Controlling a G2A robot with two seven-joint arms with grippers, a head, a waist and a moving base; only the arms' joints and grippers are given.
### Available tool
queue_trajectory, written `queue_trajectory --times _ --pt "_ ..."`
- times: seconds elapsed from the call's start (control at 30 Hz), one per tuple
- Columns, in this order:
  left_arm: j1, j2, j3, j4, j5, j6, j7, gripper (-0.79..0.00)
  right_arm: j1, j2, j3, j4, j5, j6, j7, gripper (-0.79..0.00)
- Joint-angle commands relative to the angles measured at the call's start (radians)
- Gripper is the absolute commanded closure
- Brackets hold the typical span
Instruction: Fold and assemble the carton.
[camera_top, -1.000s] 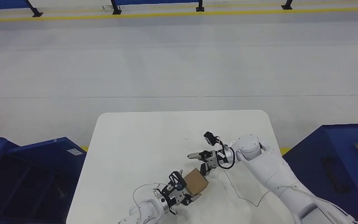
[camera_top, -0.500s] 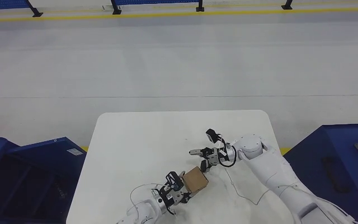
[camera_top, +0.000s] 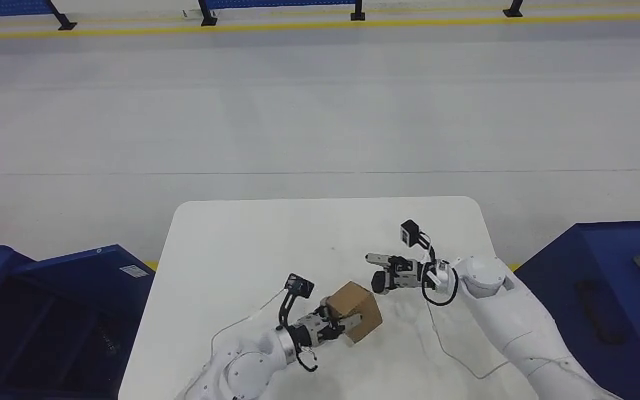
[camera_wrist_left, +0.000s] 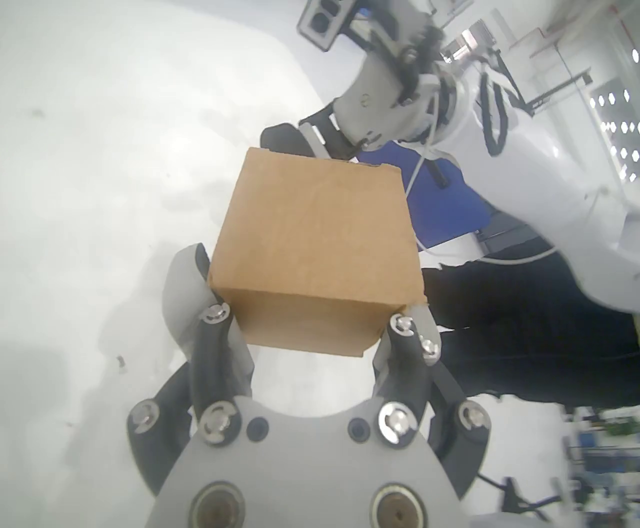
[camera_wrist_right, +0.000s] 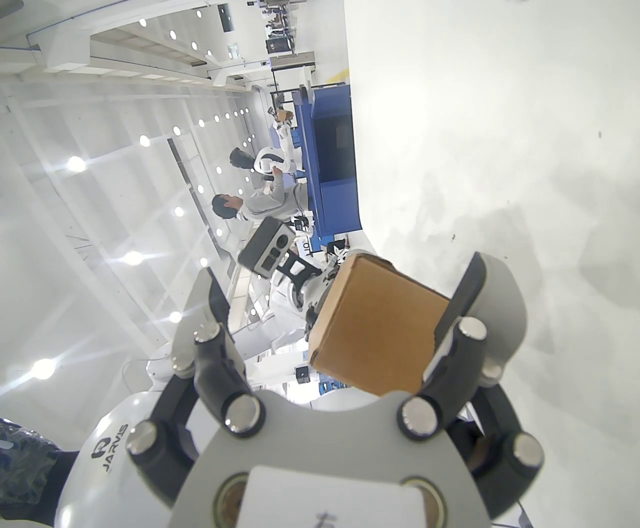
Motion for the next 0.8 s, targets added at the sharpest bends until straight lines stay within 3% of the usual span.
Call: queue_trajectory --times 0.0,0.2,0.27,0.43,0.53,0.77 --pt "-0.036 -0.004 -0.005 0.024 -0.124 0.093 -0.117 0.0 -0.017 0.004 0.009 -0.018 -0.002 0.003 -0.005 -0.785" --pt "-0.098 -0.017 0.014 0.122 -0.229 0.149 -0.154 0.0 -0.046 0.008 0.021 -0.044 -0.011 0.009 -0.015 -0.785" --pt "-0.106 -0.02 0.017 0.146 -0.234 0.159 -0.14 -0.785 -0.052 0.009 0.024 -0.046 -0.013 0.012 -0.017 -0.785" --pt "-0.099 -0.017 -0.008 0.169 -0.271 0.152 -0.124 -0.785 -0.056 0.008 0.021 -0.051 -0.017 0.02 -0.021 -0.785" --pt "-0.056 0.003 -0.098 0.128 -0.326 0.121 -0.146 -0.785 -0.055 0.006 0.013 -0.062 -0.026 0.02 -0.026 -0.785" --pt "0.147 0.054 -0.306 -0.148 -0.254 0.039 -0.082 -0.785 -0.068 0.003 0.006 -0.081 -0.031 0.001 -0.03 -0.785"
